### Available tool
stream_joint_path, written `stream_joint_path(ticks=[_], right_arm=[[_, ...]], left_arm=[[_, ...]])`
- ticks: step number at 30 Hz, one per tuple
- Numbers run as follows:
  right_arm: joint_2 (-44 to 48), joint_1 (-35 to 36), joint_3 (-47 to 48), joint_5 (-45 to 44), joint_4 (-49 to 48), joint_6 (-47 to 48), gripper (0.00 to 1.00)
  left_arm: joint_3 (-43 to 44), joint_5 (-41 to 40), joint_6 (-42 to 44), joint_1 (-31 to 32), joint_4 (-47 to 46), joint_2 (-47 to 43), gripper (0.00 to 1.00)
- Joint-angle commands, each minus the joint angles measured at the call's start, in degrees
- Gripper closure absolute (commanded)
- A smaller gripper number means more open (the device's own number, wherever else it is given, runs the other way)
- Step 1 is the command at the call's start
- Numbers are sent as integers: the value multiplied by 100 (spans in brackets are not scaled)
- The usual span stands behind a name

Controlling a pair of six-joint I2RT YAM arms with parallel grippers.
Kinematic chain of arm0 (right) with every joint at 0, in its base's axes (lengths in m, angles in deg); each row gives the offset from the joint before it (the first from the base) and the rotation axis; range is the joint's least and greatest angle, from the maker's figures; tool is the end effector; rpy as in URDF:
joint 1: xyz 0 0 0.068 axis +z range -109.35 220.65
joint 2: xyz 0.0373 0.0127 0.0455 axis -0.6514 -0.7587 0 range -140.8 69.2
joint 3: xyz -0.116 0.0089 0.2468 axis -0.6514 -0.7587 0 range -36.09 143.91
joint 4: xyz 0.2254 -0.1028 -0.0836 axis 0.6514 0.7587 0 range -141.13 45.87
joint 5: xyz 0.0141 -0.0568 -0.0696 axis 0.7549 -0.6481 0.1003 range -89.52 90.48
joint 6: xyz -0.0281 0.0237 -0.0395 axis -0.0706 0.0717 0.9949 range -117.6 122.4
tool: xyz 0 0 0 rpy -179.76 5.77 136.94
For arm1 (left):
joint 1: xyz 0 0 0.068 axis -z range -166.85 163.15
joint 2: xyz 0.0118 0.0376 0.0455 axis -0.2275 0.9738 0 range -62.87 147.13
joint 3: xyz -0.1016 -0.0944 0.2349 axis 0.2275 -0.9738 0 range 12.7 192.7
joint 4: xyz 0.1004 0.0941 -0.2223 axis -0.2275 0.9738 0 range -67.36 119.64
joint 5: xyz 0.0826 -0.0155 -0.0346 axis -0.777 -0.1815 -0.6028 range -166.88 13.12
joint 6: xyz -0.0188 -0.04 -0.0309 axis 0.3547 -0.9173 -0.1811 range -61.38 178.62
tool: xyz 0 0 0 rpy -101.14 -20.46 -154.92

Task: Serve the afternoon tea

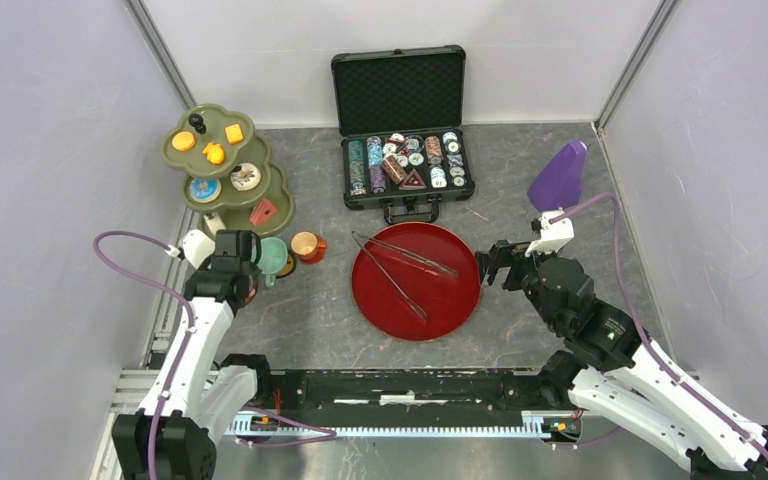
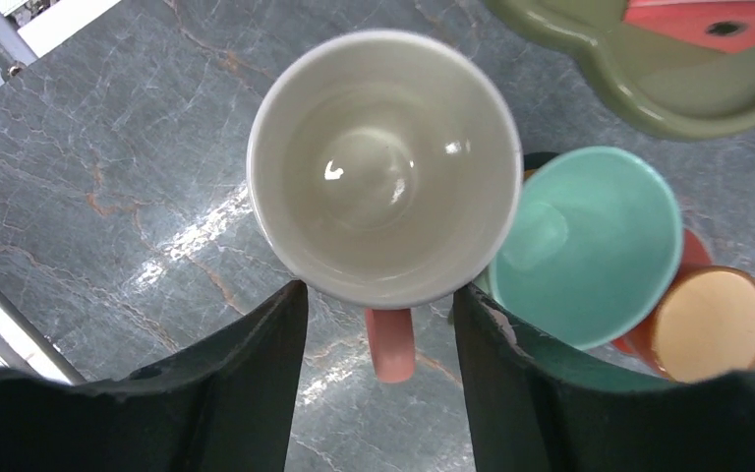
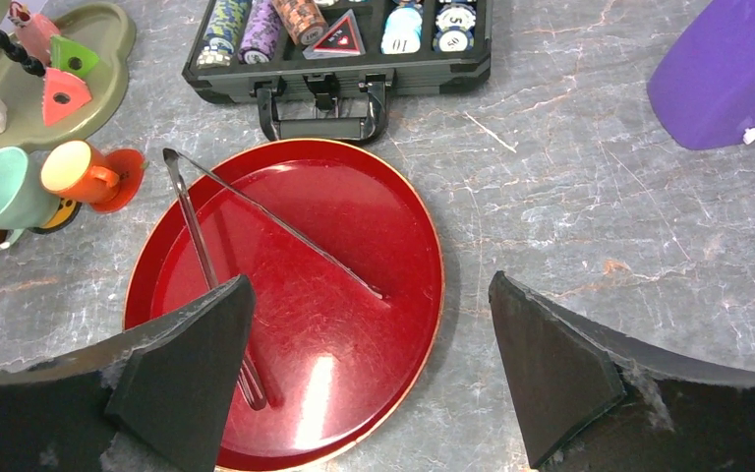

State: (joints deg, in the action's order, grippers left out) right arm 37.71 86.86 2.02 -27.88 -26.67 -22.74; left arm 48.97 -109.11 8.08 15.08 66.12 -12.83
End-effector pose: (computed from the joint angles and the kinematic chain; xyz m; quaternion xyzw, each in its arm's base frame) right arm 0.1033 0.0833 0.3068 -0.0014 0.7968 0.1721 0.5793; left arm 0.1596 0.0137 0.2283 -0.4507 0.8079 0.1191 0.3607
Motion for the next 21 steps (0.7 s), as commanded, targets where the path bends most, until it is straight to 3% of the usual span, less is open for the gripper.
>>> stream_joint_path(ticks=[1,11,16,21], right_arm=[[24,1,140,-260,160,107,2],[247,4,773,-1217,891,757,2],[359,2,1144,-1414,971,1128,2],[604,2,1460,-1107,755,1677,2]], left_arm=[[509,50,-105,-41,209,-283,34],[1585,883,299,-48,585,-866,0],[2285,1434,1129,-35,479,-1209,0],[3086,3314,2565,90,-60,-1376,0]])
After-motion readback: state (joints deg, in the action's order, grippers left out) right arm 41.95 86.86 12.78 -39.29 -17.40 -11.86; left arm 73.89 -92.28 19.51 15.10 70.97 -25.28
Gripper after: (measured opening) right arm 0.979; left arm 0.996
